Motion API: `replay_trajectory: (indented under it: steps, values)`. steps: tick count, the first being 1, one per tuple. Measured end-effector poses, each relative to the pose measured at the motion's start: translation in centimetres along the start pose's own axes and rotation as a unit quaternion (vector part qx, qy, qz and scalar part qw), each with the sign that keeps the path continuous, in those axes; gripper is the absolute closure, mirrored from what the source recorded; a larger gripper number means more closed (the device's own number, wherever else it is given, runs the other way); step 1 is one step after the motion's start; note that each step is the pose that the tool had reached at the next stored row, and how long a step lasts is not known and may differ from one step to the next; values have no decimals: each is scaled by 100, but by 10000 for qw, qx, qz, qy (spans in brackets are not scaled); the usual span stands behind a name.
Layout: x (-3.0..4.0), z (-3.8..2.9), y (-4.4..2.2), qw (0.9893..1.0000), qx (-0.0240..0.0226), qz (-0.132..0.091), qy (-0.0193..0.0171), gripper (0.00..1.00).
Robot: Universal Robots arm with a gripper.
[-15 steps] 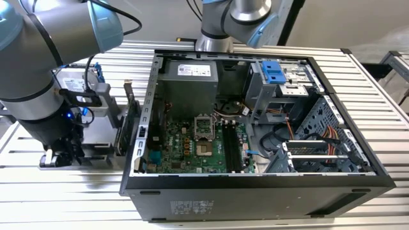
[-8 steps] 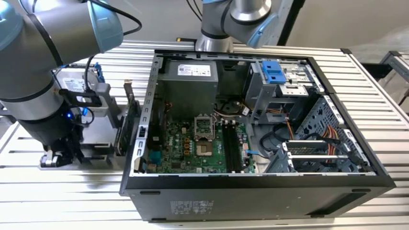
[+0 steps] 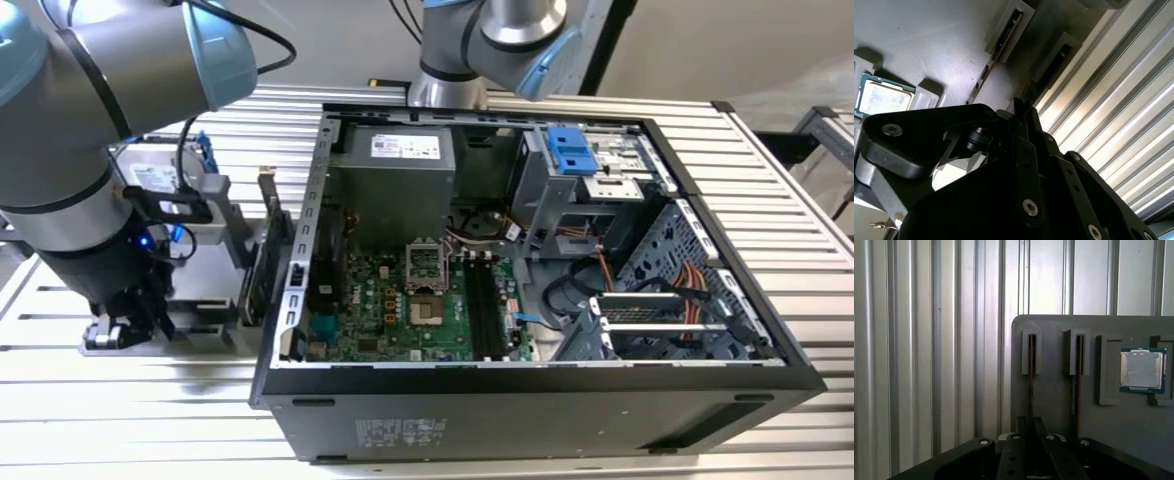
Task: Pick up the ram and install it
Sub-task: 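Pick up the ram and move it above insertion slot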
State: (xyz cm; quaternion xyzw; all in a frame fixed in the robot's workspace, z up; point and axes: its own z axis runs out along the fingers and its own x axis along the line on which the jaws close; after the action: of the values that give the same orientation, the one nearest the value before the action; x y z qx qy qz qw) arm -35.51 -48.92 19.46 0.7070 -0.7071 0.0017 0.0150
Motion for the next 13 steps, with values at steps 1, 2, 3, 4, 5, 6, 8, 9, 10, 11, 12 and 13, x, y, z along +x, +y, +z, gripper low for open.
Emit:
replay_trajectory:
  steps: [1,2,3,4,5,6,8,9,10,11,12,13]
  values:
    - [1,0,0,10000,0,0,0,100]
    - [1,0,0,10000,0,0,0,100]
    - [1,0,0,10000,0,0,0,100]
    - [2,0,0,10000,0,0,0,100]
    - [2,0,0,10000,0,0,1,100]
    - [3,0,0,10000,0,0,0,100]
    - [4,0,0,10000,0,0,0,100]
    - [4,0,0,10000,0,0,0,100]
    - [5,0,0,10000,0,0,0,100]
    - [5,1,0,10000,0,0,0,100]
    - [8,1,0,10000,0,0,0,100]
    - [11,1,0,10000,0,0,0,100]
